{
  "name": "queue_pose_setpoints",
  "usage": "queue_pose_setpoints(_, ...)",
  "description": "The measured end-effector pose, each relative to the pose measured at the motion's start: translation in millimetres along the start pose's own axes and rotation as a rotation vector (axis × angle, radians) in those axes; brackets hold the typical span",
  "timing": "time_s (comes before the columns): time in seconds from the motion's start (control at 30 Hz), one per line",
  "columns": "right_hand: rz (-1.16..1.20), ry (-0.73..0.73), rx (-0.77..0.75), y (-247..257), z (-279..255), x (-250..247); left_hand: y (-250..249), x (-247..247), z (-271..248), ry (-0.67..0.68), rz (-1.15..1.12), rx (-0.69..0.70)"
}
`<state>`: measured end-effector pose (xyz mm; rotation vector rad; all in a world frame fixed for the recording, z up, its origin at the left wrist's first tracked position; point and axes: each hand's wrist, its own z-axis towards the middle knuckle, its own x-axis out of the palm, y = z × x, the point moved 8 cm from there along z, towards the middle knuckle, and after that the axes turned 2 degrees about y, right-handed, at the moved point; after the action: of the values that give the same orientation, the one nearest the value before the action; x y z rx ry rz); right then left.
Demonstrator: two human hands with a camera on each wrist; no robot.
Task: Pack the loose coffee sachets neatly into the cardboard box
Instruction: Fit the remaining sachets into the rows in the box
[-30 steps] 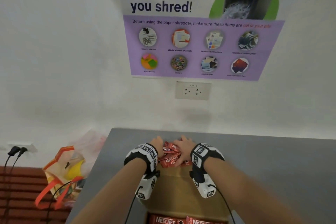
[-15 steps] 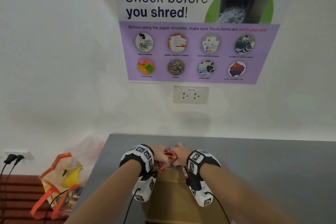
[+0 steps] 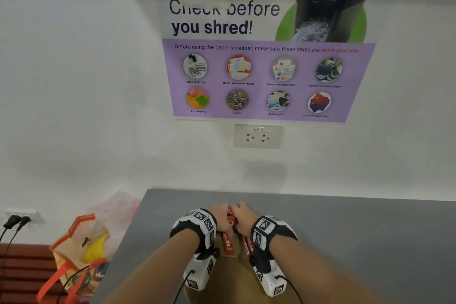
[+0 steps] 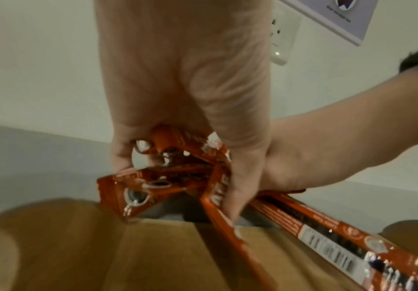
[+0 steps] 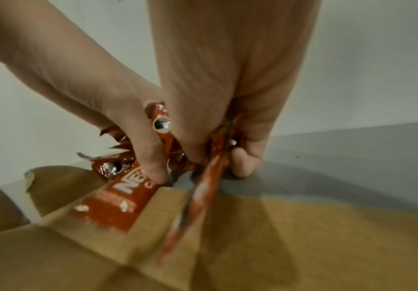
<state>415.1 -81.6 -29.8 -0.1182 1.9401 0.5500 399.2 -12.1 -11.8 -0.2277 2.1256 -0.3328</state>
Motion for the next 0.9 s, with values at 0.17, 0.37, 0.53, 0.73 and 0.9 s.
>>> queue_pose_setpoints(0.17, 0.118, -0.045, -0.05, -1.1, -5.5, -8.7, 3.0, -1.6, 3.2, -0.045, 0.001, 0.058)
queue_pose_setpoints(0.37, 0.288, -0.138, -0.08, -1.9, -22.6, -43.4, -7.5, -24.1, -12.0, -0.103, -0.083, 0.146)
queue_pose_setpoints(0.53, 0.379, -0.286, -0.159, 14.9, -50.9, -92.7, -19.8, -61.5, -52.4, -0.198, -0.181, 0.232)
queue_pose_setpoints(0.73, 0.554, -0.435, -0.245, 45.0, -132.4, -110.1, -29.5, -70.6, -134.3, -0.362, -0.317, 0.349)
queue_pose_setpoints(0.9, 0.639, -0.527, -0.174, 46.6, -205.6, -70.3, -42.2, -28.5, -202.8, -0.378, -0.504, 0.43)
